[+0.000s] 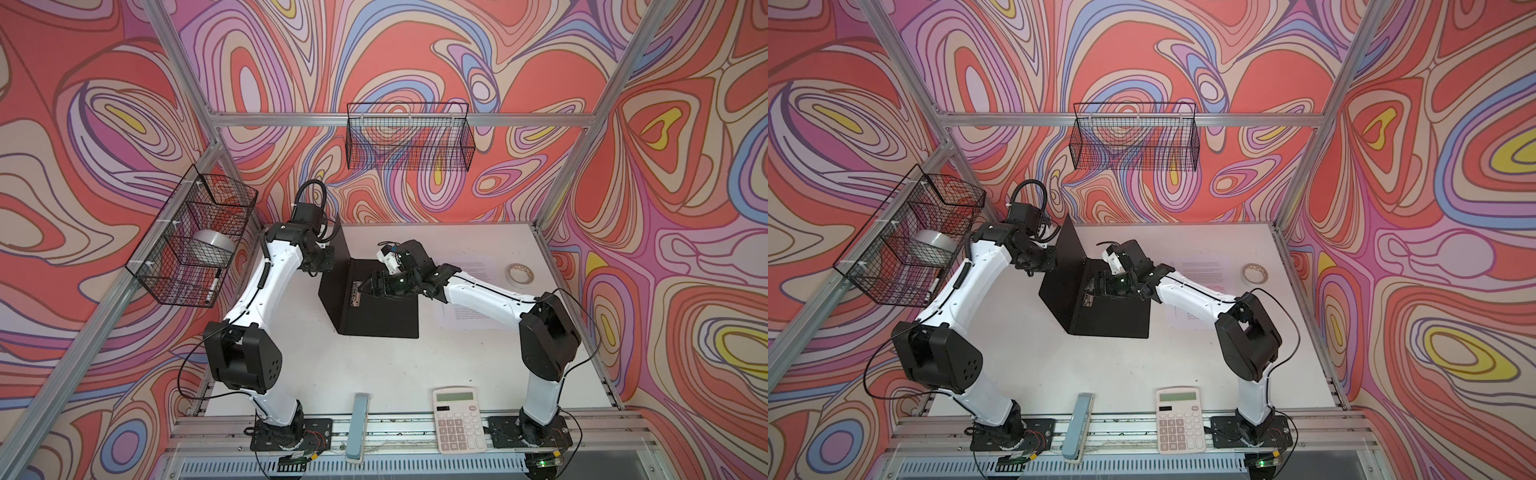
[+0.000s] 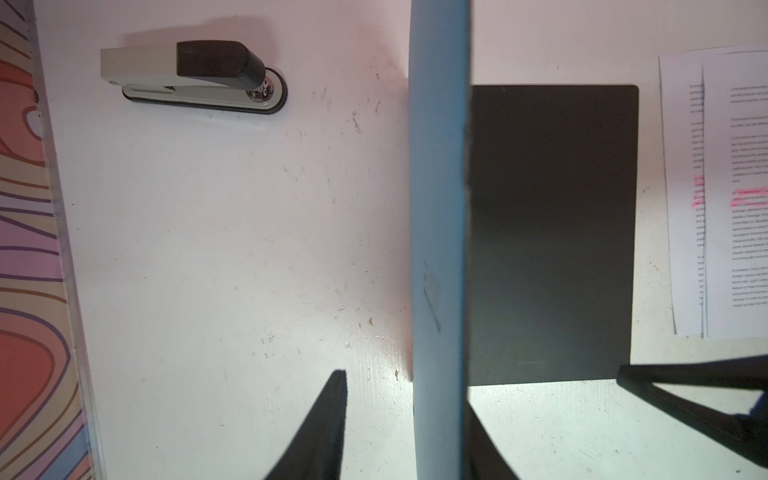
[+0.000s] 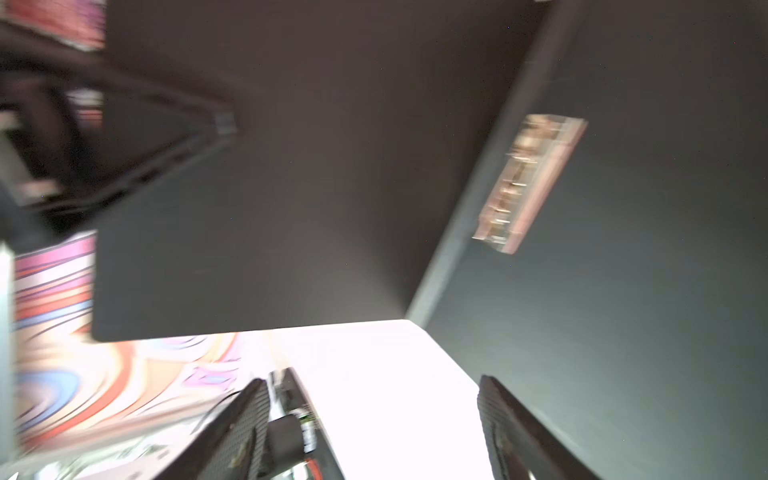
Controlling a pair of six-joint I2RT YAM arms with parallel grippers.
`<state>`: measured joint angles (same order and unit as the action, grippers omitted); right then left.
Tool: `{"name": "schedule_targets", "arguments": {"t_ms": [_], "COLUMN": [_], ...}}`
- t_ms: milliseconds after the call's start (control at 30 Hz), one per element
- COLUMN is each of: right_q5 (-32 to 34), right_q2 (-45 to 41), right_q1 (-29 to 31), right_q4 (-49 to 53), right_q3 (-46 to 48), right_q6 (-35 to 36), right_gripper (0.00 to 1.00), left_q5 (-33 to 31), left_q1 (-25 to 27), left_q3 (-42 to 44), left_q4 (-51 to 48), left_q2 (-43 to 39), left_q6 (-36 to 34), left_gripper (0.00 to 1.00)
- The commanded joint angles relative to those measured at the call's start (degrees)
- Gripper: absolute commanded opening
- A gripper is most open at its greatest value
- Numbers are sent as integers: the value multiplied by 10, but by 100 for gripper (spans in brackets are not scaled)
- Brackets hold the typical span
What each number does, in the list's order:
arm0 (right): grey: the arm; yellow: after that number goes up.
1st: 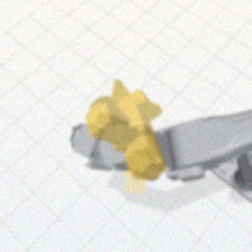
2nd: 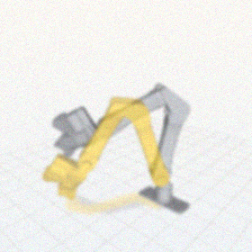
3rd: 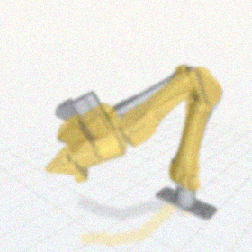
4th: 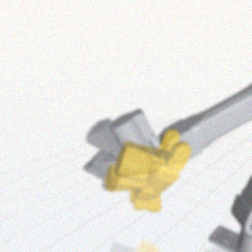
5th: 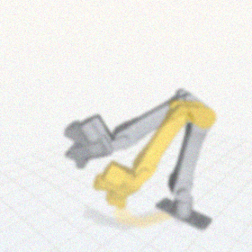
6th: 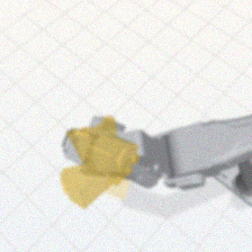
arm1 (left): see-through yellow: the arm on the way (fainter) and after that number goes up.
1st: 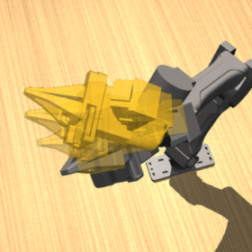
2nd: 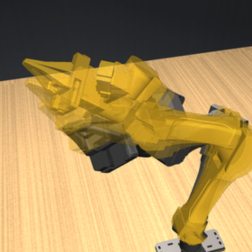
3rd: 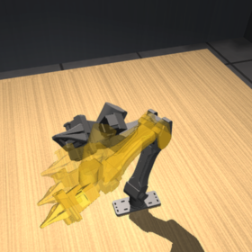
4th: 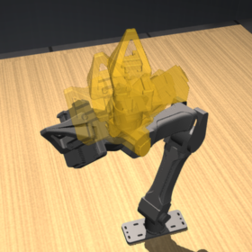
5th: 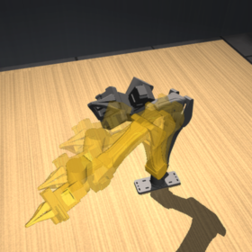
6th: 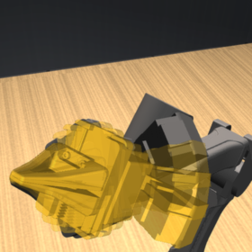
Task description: Put the files into the folder
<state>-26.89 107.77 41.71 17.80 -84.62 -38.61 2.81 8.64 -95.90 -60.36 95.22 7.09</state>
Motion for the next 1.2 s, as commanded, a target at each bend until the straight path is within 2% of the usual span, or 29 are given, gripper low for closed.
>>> {"name": "schedule_targets", "arguments": {"t_ms": [0,233,400,500,700,867,1000,1167], "right_q5": [77,66,63,63,47,30,18,12], "right_q2": [12,59,81,92,114,129,136,154], "right_q1": [3,3,2,3,3,3,3,2], "right_q4": [83,94,97,97,93,92,91,118], "right_q3": [-20,-47,-62,-69,-83,-93,-95,-110], "right_q6": [34,38,41,41,41,38,33,34], "right_gripper": [81,67,67,66,63,55,55,43], "left_q5": [24,74,119,138,166,205,202,205], "left_q1": [-10,-30,-52,-62,-70,-72,-72,-72], "left_q3": [20,51,67,72,97,145,175,182], "left_q4": [-21,-20,-23,-30,-33,-7,14,19], "left_q2": [-23,-35,-42,-45,-66,-95,-105,-110], "left_q6": [1,3,5,3,-3,-10,-6,7], "left_gripper": [32,19,5,0,0,0,0,0]}}
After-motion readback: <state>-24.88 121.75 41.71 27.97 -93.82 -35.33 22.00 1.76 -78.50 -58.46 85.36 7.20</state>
